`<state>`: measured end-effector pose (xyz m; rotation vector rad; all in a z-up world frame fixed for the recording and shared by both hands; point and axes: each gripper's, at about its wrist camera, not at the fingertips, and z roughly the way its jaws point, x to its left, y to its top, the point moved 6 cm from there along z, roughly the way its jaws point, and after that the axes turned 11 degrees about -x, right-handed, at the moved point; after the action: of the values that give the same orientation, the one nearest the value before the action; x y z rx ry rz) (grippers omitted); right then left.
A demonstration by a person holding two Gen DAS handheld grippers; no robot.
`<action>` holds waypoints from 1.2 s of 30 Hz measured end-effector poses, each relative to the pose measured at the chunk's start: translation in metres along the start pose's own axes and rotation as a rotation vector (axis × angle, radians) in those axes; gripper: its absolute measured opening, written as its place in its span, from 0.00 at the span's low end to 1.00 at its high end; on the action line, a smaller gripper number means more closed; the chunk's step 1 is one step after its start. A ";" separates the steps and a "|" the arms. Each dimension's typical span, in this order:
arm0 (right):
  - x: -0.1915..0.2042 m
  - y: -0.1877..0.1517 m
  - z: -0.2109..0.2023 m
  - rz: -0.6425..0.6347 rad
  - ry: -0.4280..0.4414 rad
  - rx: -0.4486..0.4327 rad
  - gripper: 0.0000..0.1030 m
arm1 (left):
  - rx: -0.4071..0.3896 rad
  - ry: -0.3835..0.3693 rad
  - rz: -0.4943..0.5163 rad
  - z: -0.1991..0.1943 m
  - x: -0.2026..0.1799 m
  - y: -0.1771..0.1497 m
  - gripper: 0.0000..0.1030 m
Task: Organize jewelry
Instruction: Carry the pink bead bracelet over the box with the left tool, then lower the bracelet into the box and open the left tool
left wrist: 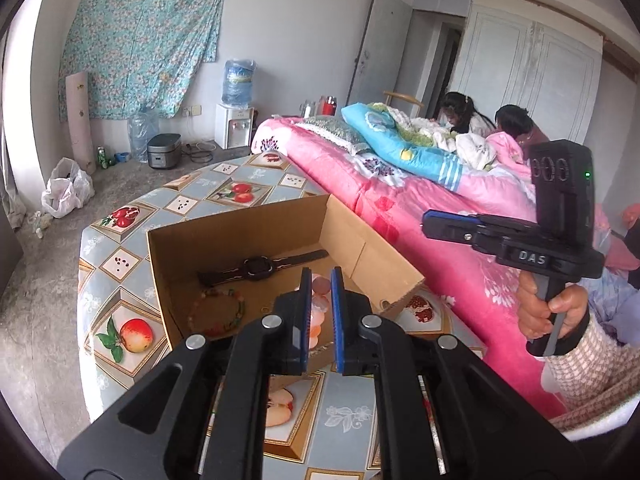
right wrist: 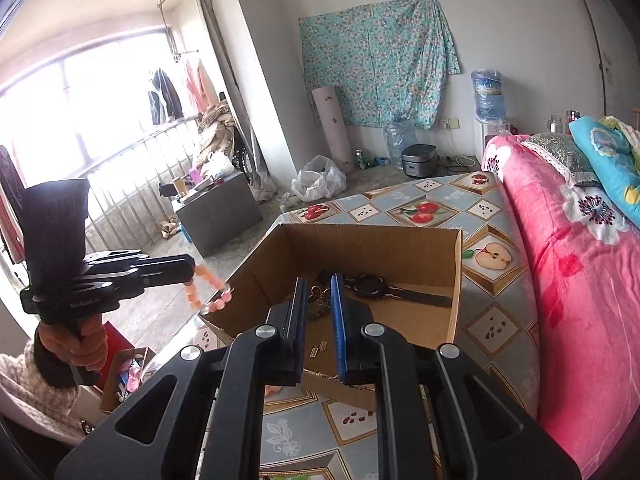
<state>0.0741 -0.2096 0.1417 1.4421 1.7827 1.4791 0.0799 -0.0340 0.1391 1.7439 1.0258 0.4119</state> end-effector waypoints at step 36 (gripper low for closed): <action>-0.076 -0.002 0.034 0.114 0.055 0.048 0.12 | 0.610 0.213 -0.057 0.127 0.070 -0.078 0.12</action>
<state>0.1297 -0.2608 0.1061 1.5640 1.8067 1.5558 0.1732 -0.0460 0.0036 2.2323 1.4581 0.2649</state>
